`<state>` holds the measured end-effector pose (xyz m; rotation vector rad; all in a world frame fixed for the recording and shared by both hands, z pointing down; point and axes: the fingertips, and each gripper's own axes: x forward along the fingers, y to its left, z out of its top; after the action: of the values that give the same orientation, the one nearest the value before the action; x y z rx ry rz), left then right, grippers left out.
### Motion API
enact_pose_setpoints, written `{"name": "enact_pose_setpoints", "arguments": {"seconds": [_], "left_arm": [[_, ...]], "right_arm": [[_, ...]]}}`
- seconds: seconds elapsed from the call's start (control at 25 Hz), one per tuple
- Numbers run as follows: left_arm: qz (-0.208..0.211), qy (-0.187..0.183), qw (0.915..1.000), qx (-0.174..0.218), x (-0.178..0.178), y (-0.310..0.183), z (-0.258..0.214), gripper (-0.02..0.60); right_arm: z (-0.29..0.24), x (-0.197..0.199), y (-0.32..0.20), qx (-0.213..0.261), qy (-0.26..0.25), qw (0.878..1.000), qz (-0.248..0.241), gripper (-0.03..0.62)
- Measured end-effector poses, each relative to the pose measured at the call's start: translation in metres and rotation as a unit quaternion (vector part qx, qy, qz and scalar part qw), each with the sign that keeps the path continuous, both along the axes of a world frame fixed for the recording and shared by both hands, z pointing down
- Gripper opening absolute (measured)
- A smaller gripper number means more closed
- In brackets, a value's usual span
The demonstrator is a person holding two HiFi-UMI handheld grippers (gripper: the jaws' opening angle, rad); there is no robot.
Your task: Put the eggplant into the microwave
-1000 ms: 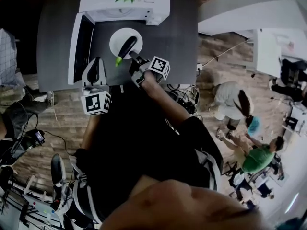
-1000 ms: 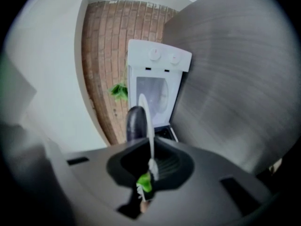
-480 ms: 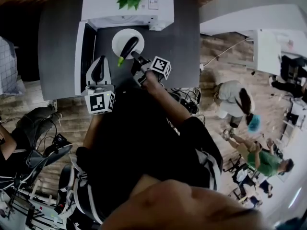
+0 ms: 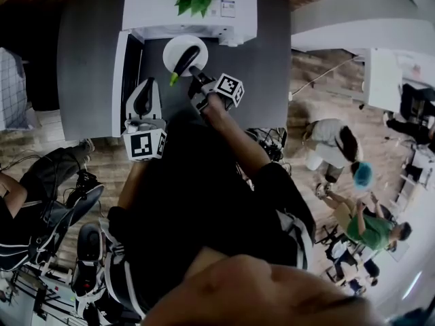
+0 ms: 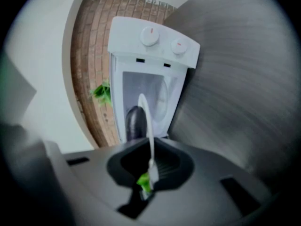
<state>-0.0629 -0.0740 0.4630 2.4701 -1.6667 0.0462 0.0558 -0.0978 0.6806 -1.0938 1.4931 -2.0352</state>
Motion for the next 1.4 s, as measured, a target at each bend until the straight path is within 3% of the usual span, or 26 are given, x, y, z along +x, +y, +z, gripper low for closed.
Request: {"name": "enact_pose_setpoints", "arguments": {"seconds": [0.36, 0.56, 1.4], "left_arm": [[-0.001, 0.005, 1.0, -0.005, -0.001, -0.006, 0.004, 0.043], [-0.004, 0.007, 0.9999, -0.008, -0.004, -0.008, 0.005, 0.043], [-0.02, 0.015, 0.9996, -0.016, -0.013, -0.024, 0.013, 0.043]], "right_arm": [[0.031, -0.006, -0.036, -0.008, 0.005, 1.0, 0.01, 0.04], [0.049, -0.011, -0.064, 0.017, 0.0, 1.0, 0.014, 0.04], [0.106, -0.015, -0.118, -0.016, 0.012, 0.999, 0.029, 0.04]]}}
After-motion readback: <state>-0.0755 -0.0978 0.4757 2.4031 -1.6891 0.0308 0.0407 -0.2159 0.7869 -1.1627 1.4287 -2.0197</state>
